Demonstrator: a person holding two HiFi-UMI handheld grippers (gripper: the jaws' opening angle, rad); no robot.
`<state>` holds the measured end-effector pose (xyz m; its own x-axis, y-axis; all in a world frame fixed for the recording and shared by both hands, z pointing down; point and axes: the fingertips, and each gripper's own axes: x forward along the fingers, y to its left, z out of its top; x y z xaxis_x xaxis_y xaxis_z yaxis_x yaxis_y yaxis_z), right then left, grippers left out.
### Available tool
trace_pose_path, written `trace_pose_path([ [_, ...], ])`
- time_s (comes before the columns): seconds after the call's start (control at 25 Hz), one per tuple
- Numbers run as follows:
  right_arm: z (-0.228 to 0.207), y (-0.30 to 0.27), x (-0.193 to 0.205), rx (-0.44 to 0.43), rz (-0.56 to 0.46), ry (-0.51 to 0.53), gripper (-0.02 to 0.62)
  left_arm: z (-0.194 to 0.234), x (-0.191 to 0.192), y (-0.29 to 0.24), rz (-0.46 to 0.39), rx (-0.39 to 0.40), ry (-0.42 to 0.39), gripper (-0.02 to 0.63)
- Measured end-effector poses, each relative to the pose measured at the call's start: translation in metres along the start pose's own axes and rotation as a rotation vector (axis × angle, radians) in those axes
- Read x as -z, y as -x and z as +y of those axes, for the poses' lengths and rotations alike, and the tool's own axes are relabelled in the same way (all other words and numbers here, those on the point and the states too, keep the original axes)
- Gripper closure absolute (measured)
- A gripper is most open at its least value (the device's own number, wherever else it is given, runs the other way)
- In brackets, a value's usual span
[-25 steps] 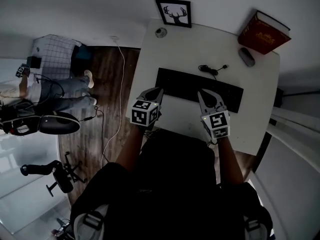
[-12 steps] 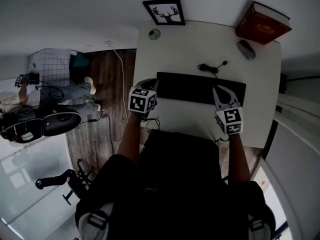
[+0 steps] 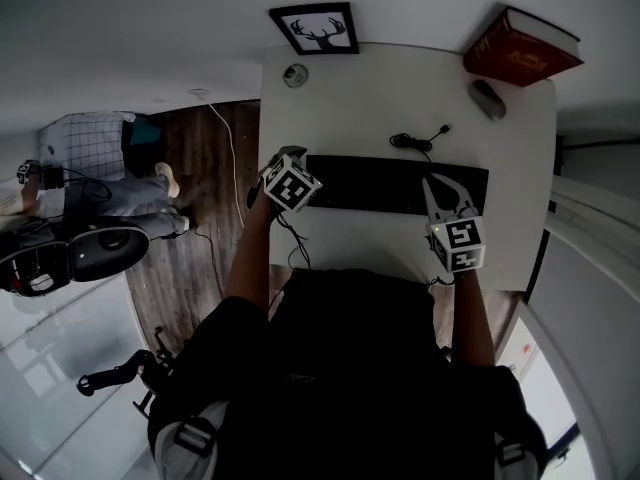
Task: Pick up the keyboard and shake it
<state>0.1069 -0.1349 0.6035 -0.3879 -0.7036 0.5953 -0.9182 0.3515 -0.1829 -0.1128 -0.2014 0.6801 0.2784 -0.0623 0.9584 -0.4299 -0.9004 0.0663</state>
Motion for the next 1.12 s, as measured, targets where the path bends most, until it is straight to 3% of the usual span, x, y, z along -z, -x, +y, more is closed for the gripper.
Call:
trace_pose_path([
  [0.12, 0.003, -0.001, 0.004, -0.012, 0.024, 0.015, 0.574, -0.015, -0.003, -0.007, 0.097, 0.048, -0.225, 0.299],
  [0.24, 0.004, -0.003, 0.007, -0.022, 0.050, 0.022, 0.574, -0.021, -0.007, -0.012, 0.103, 0.113, -0.315, 0.290],
  [0.52, -0.002, -0.010, 0.009, -0.055, 0.088, 0.034, 0.574, -0.023, -0.007, -0.017, 0.081, 0.187, -0.327, 0.291],
  [0.68, -0.006, -0.013, 0.006, -0.062, 0.105, 0.047, 0.574, -0.022, -0.006, -0.021, 0.203, 0.217, -0.320, 0.300],
  [0.84, 0.000, -0.016, 0.000, -0.087, 0.107, 0.079, 0.574, -0.024, -0.001, -0.028, 0.361, 0.304, -0.381, 0.320],
  [0.92, 0.003, -0.017, 0.002, -0.103, 0.111, 0.099, 0.574, -0.024, 0.001, -0.031, 0.401, 0.341, -0.416, 0.326],
  [1.0, 0.003, -0.016, 0.005, -0.109, 0.124, 0.121, 0.574, -0.026, -0.002, -0.029, 0.379, 0.340, -0.447, 0.330],
  [1.12, -0.001, -0.013, 0.005, -0.113, 0.126, 0.128, 0.574, -0.031, -0.008, -0.021, 0.271, 0.291, -0.491, 0.336],
])
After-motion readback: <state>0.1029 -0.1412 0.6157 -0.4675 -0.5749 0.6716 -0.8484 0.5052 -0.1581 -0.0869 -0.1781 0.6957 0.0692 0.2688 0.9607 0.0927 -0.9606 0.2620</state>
